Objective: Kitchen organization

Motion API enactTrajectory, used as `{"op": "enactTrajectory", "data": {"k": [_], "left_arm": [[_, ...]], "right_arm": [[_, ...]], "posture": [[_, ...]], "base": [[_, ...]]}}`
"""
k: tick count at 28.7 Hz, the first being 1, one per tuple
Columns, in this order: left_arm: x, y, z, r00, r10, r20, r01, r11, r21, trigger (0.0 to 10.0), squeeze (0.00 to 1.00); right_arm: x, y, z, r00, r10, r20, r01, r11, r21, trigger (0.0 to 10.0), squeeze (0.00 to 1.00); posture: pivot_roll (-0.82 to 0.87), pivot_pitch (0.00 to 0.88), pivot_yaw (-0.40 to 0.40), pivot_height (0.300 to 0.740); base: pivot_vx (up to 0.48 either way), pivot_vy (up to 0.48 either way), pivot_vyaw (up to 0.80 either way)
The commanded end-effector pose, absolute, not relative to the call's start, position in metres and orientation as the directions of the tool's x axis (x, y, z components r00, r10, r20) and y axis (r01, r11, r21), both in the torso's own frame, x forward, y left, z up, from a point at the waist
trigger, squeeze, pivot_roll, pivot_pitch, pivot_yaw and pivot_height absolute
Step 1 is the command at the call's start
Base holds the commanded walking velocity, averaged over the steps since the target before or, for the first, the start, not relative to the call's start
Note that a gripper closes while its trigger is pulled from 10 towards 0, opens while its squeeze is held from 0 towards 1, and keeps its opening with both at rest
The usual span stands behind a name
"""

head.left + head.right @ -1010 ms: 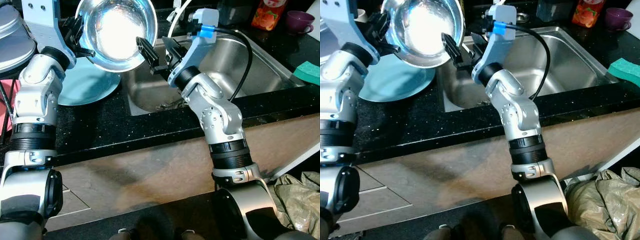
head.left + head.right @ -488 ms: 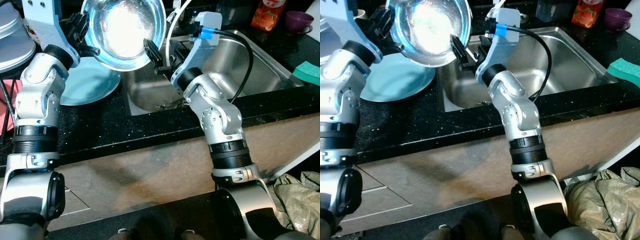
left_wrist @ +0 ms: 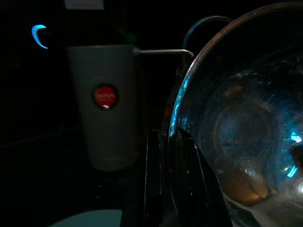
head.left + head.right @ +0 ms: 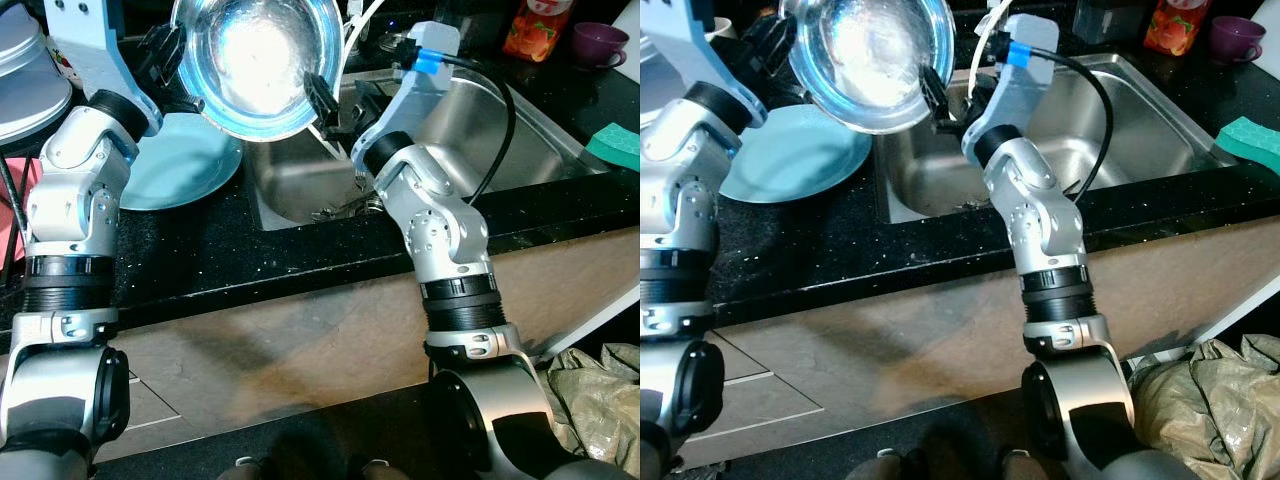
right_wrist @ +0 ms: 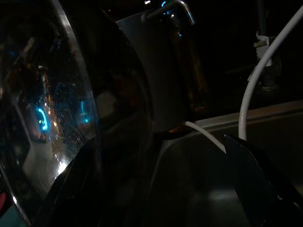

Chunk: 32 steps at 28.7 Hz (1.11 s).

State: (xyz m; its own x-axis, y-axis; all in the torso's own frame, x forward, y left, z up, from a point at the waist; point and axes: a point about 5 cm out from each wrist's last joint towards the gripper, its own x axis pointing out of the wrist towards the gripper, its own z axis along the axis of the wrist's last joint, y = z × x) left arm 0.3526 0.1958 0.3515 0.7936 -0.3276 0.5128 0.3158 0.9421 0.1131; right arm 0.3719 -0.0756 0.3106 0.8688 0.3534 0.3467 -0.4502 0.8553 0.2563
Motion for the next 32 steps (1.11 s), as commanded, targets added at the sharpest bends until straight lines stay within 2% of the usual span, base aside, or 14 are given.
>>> {"op": "enactTrajectory", "data": {"k": [1,2,3,4,5,6,27,28,29,32], "left_arm": [[0.346,0.195,0.357,0.764,-0.351,0.541,0.349,0.931,0.11,0.0,0.0],[0.346,0.193,0.355,0.765,-0.363,0.532,0.363,0.925,0.111,0.0,0.0],[0.346,0.192,0.354,0.767,-0.371,0.524,0.373,0.922,0.107,0.0,0.0],[0.346,0.192,0.353,0.769,-0.375,0.518,0.379,0.92,0.103,0.0,0.0],[0.347,0.191,0.352,0.77,-0.377,0.515,0.382,0.918,0.101,0.0,0.0],[0.346,0.191,0.352,0.771,-0.38,0.511,0.385,0.917,0.101,0.0,0.0],[0.344,0.196,0.357,0.785,-0.364,0.502,0.342,0.929,0.139,0.0,0.0],[0.344,0.196,0.357,0.791,-0.357,0.497,0.323,0.933,0.156,6.2,0.0],[0.344,0.195,0.356,0.792,-0.359,0.494,0.32,0.933,0.165,10.0,1.0],[0.343,0.193,0.357,0.787,-0.37,0.494,0.321,0.929,0.184,10.0,1.0]], "right_arm": [[0.373,-0.078,0.31,0.877,0.336,0.345,-0.434,0.86,0.266,10.0,0.0],[0.373,-0.079,0.31,0.88,0.327,0.346,-0.427,0.863,0.271,4.4,0.0],[0.373,-0.08,0.31,0.882,0.319,0.346,-0.421,0.864,0.276,1.9,0.0],[0.373,-0.081,0.31,0.884,0.314,0.347,-0.417,0.865,0.279,1.1,0.0],[0.373,-0.082,0.31,0.885,0.31,0.347,-0.414,0.866,0.281,1.1,0.0],[0.373,-0.083,0.31,0.886,0.306,0.347,-0.411,0.866,0.284,0.0,0.0],[0.376,-0.086,0.312,0.89,0.29,0.352,-0.4,0.866,0.299,0.0,0.0],[0.376,-0.086,0.312,0.892,0.286,0.351,-0.396,0.868,0.299,0.0,0.0],[0.377,-0.086,0.312,0.894,0.282,0.35,-0.392,0.87,0.3,0.0,0.0],[0.377,-0.088,0.312,0.897,0.271,0.348,-0.381,0.873,0.303,0.0,0.0]], "posture": [[0.04,0.174,-0.001,0.74],[0.04,0.178,-0.001,0.74],[0.04,0.182,-0.001,0.74],[0.04,0.182,-0.001,0.74],[0.04,0.184,-0.001,0.74],[0.04,0.186,-0.001,0.74],[0.04,0.187,-0.016,0.74],[0.04,0.186,-0.016,0.74],[0.04,0.186,-0.016,0.74],[0.04,0.183,-0.017,0.74]], "base": [[0.0,0.0,0.0],[0.0,0.0,0.0],[0.0,0.0,0.0],[0.0,0.0,0.0],[0.0,0.0,0.0],[0.0,0.0,0.0],[0.0,0.0,0.0],[0.0,0.0,0.0],[0.0,0.0,0.0],[0.0,0.0,0.0]]}}
